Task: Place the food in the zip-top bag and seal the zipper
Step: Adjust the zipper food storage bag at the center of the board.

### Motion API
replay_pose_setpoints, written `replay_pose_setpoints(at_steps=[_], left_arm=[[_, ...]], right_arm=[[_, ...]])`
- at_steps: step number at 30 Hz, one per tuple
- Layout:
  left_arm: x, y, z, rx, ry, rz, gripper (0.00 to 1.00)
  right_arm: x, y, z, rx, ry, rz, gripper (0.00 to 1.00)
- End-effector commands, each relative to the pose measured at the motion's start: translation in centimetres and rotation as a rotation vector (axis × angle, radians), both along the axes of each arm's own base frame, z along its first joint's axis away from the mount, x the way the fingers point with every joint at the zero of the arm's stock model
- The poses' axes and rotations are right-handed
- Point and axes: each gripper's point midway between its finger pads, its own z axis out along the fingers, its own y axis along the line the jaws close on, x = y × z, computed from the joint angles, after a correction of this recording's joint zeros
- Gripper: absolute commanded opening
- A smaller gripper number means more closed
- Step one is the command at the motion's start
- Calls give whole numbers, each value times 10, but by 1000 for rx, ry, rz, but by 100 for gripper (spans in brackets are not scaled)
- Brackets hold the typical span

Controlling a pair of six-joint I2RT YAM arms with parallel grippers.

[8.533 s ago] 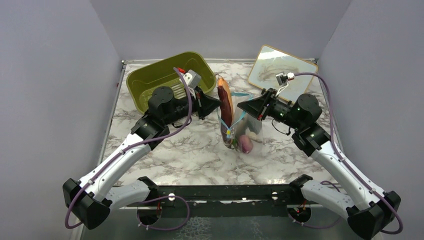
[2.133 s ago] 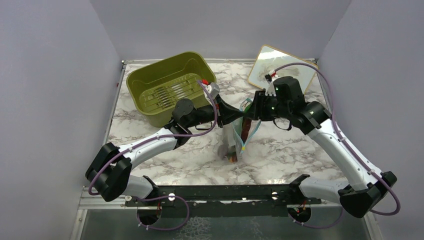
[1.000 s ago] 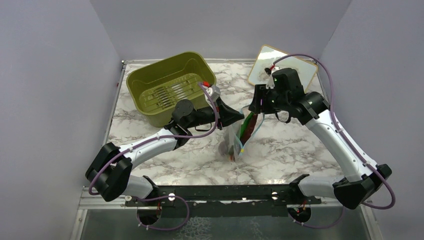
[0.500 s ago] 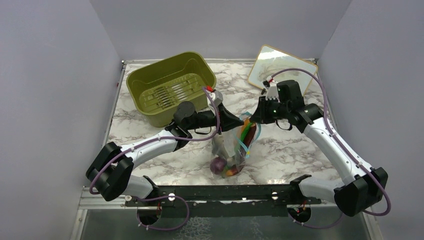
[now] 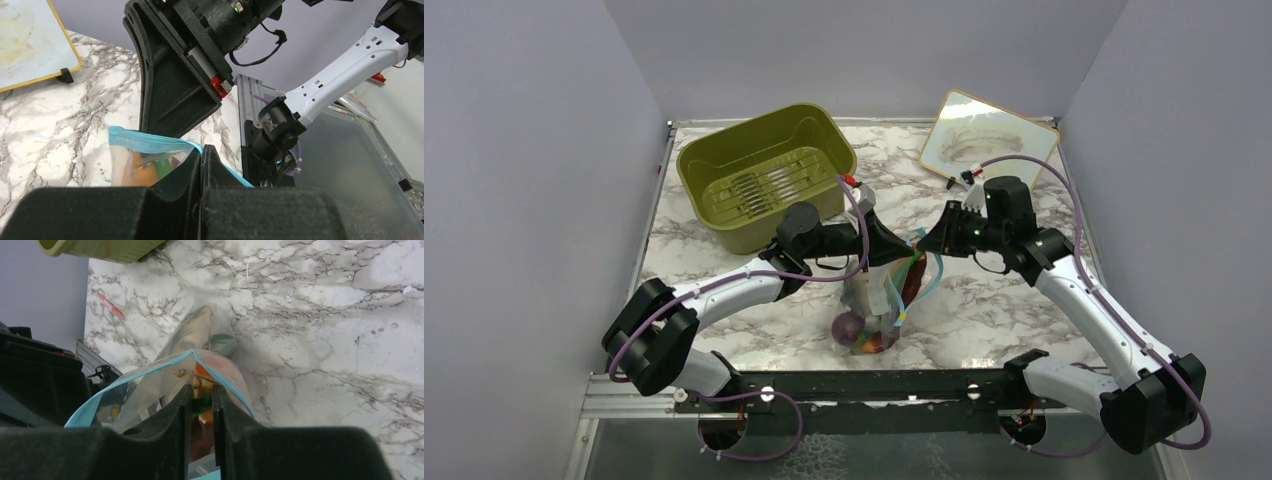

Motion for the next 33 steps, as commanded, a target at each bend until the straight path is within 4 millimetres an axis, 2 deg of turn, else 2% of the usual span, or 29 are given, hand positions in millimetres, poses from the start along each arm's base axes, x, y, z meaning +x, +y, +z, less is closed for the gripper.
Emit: replay_pose_setpoints(at_steps=[1,4,6,14,16,21,27,29,31,32,33], left_arm=[[-1,1,41,-97,-133,-1,0],[0,2,42,-100,-137,15,0],[0,3,43,-103,-135,16,0],[-3,4,52,-118,-150,11,0],[-4,5,54,-120,-153,9,0],[-4,4,54,-120,-155,3,0],[-5,4,54,-120,-150,0,0],[-6,5,54,-122,-151,3,0],[-4,6,55,-124,-150,17,0],[-2,7,57,-128,-150,29,0],[0,7,58,-131,-144,48,0]], right_arm=[[6,-9,30,-37,-42,-39,25],[5,-26,56,-127,-121,-55,41],[0,-37,65,-182,-128,-66,46],[-27,-71,54,-296,-61,-144,50],[-31,-74,43,-306,-38,-154,49],[-34,-65,21,-267,1,-137,45],[-26,-38,15,-106,6,-119,45],[-23,-32,8,-77,21,-118,41],[-22,-28,2,-67,39,-115,31],[-21,-27,1,-65,39,-111,22],[-19,-26,5,-59,33,-106,7]])
